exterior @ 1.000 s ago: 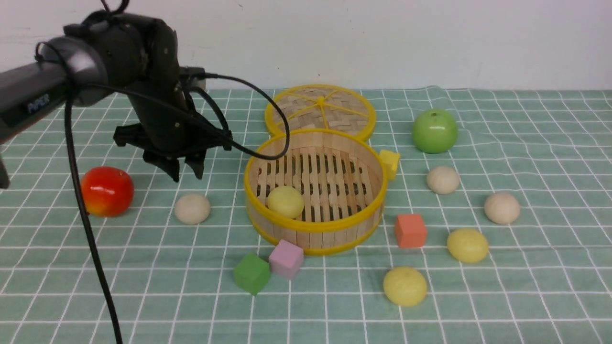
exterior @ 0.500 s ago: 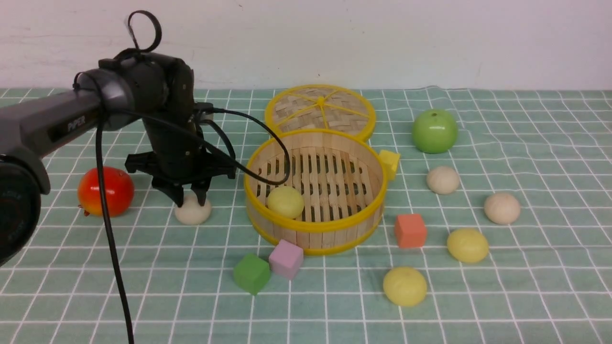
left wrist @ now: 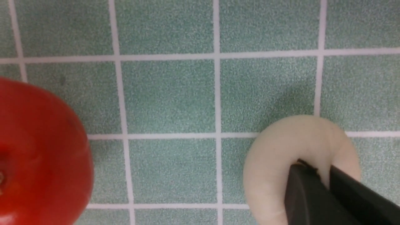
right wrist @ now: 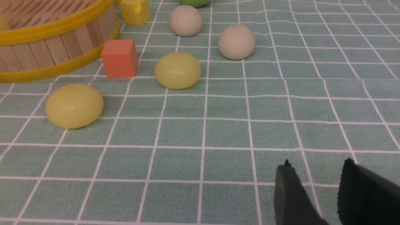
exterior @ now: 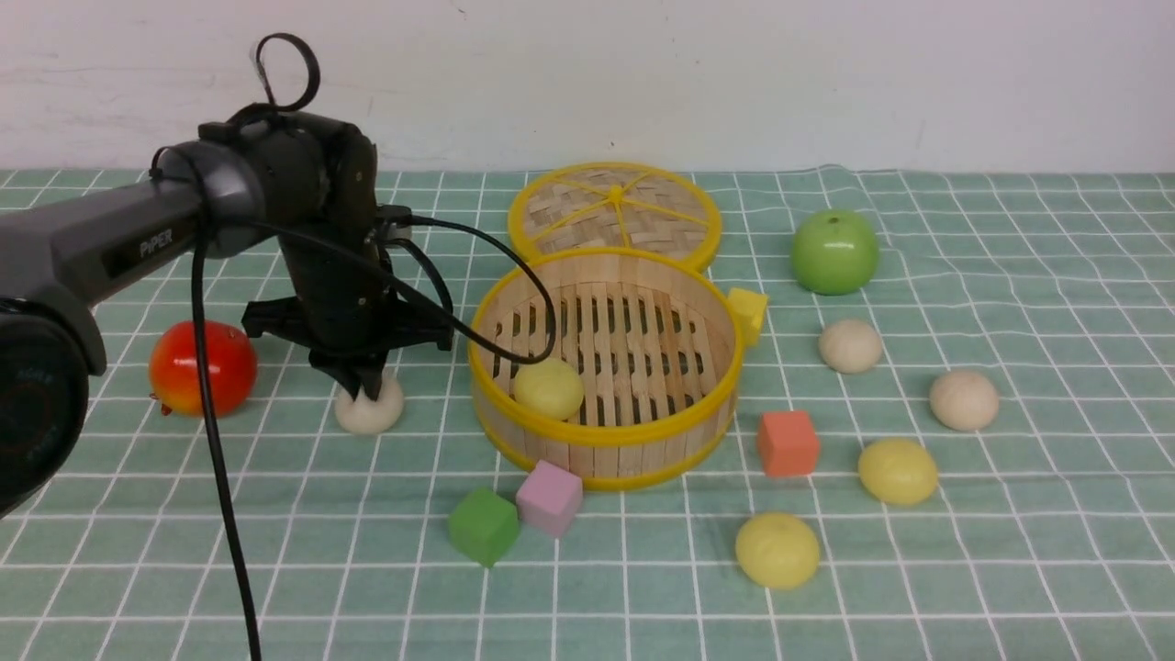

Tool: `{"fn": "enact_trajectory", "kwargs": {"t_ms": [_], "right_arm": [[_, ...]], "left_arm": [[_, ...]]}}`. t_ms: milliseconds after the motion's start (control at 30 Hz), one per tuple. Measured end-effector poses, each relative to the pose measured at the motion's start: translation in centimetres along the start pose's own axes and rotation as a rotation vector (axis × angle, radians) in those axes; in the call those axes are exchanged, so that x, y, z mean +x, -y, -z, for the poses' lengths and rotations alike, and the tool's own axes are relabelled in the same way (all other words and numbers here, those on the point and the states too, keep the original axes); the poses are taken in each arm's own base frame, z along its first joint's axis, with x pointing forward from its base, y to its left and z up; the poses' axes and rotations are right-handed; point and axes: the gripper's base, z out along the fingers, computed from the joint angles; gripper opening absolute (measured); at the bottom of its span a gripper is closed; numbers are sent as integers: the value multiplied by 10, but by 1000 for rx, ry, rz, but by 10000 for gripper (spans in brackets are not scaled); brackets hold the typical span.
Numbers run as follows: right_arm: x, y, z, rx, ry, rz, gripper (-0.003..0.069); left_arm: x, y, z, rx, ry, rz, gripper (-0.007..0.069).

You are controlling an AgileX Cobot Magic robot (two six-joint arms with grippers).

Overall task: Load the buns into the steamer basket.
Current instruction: Use the left arm to put the steamed stuffed bun into the steamer

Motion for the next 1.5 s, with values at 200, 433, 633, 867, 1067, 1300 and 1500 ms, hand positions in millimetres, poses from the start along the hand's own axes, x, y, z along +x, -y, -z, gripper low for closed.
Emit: {"fn": "enact_trajectory", "kwargs": {"t_ms": [200, 433, 633, 867, 1067, 1300, 1500], "right_arm": [[0, 0, 0, 0, 0, 0, 239], [0, 0, 0, 0, 0, 0, 239], [0, 0, 0, 0, 0, 0, 239], [0, 0, 0, 0, 0, 0, 239], [0, 0, 0, 0, 0, 0, 239], [0, 0, 0, 0, 0, 0, 239], [0, 0, 0, 0, 0, 0, 239]], "left_arm": [[-1, -1, 18, 4, 24, 2, -8], [-20, 27, 87, 100, 206, -38, -8], [-20, 76, 101, 200, 318, -125, -8], [-26, 92, 61, 219, 333, -135, -3], [-24, 98, 33, 240, 287, -117, 4], [-24, 99, 27, 248, 281, -111, 39], [-23, 99, 28, 242, 263, -114, 187]]}}
